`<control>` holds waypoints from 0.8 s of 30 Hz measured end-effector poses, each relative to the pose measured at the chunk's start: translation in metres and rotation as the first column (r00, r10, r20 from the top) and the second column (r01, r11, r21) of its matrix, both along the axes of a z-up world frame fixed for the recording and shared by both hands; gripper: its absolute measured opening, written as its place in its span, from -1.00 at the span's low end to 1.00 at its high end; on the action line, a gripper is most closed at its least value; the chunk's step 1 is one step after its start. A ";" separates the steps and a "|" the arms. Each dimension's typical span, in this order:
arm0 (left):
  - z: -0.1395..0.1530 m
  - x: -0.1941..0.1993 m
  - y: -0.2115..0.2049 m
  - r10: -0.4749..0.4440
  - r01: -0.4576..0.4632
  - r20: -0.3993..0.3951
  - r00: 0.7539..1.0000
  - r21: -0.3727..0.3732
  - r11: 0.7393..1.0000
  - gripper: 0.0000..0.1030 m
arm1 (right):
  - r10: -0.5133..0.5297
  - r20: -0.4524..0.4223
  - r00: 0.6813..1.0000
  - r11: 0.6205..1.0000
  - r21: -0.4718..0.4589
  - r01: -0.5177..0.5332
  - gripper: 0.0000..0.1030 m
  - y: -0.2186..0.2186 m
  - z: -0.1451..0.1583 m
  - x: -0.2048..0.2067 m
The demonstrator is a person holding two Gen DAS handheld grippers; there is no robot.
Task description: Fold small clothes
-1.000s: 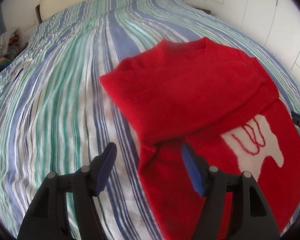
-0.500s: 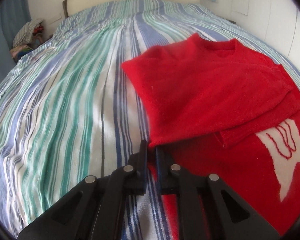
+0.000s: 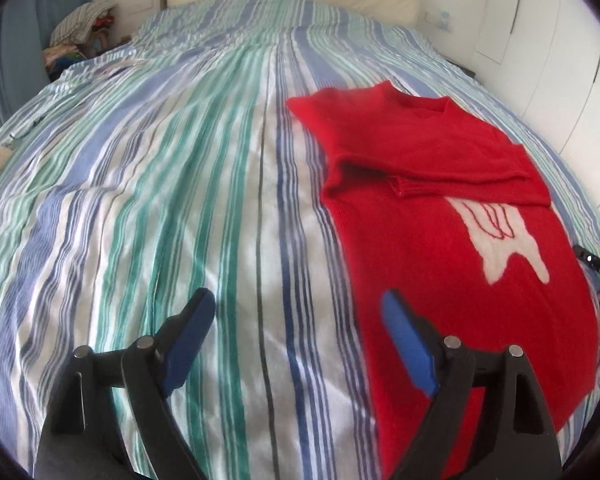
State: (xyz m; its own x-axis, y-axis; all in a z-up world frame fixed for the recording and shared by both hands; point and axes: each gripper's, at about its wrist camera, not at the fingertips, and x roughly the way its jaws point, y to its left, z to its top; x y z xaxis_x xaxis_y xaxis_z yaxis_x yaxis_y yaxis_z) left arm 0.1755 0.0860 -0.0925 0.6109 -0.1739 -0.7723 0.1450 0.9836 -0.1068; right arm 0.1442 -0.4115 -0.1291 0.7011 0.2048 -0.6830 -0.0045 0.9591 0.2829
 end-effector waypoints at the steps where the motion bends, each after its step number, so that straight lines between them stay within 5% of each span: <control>1: -0.002 -0.003 0.001 0.001 -0.001 -0.003 1.000 -0.001 1.000 0.77 | 0.000 -0.001 1.000 1.000 0.000 0.000 0.48 0.000 0.000 0.000; 4: -0.018 -0.005 0.006 0.021 -0.021 -0.016 1.000 -0.002 1.000 0.81 | -0.001 0.001 1.000 1.000 -0.006 0.001 0.48 0.000 0.000 0.001; 8: -0.037 -0.008 0.036 0.044 -0.041 0.009 0.999 -0.226 0.973 0.84 | -0.002 0.006 1.000 1.000 -0.003 0.002 0.48 -0.001 0.000 -0.001; 10: -0.037 -0.009 0.040 0.038 -0.031 0.020 0.999 -0.270 0.962 0.89 | -0.002 0.010 1.000 1.000 0.003 0.002 0.48 -0.002 0.000 -0.002; 17: -0.039 -0.010 0.021 0.019 -0.013 0.037 0.999 -0.154 0.988 0.96 | -0.001 0.010 1.000 1.000 0.005 0.001 0.49 -0.003 0.000 -0.003; 24: -0.041 -0.010 0.023 0.016 -0.011 0.028 0.999 -0.165 0.986 0.97 | -0.003 -0.004 1.000 0.999 -0.039 0.003 0.51 0.003 0.000 -0.002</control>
